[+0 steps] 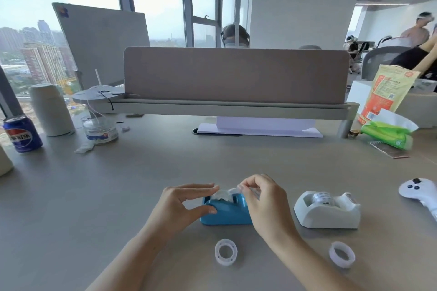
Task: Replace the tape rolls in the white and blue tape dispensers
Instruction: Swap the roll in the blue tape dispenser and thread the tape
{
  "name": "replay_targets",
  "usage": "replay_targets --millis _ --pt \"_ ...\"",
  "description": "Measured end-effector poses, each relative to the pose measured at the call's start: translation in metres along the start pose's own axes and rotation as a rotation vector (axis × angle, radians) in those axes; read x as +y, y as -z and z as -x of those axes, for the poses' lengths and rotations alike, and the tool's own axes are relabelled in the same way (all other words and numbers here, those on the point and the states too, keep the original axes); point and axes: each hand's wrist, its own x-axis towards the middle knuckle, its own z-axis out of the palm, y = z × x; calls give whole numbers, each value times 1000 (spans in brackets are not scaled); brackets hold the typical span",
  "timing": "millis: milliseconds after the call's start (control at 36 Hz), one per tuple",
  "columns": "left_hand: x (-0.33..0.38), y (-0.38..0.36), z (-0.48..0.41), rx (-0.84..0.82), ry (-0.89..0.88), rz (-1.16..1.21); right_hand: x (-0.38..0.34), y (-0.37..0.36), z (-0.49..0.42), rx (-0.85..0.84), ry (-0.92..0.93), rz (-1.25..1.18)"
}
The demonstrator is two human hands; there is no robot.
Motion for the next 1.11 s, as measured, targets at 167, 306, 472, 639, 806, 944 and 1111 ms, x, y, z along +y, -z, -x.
replay_targets --millis 167,306,472,639,806,944,1111 --pt "1 -1 1 13 8 13 11 5 1 49 -175 -138" --pt "0 -1 1 12 15 17 25 7 -6 61 -397 -267" --pt "-1 -1 0 11 6 29 28 9 -10 -7 -629 -584" --pt "-2 -1 0 6 5 20 32 10 -10 -33 -608 -525" --pt "-2 -1 0 5 3 25 41 10 -10 -44 -562 -352" --pt "-2 -1 -1 3 0 14 41 7 -6 -65 -569 -300" --pt "-3 -1 0 -4 -2 0 34 6 -1 -84 -555 -262"
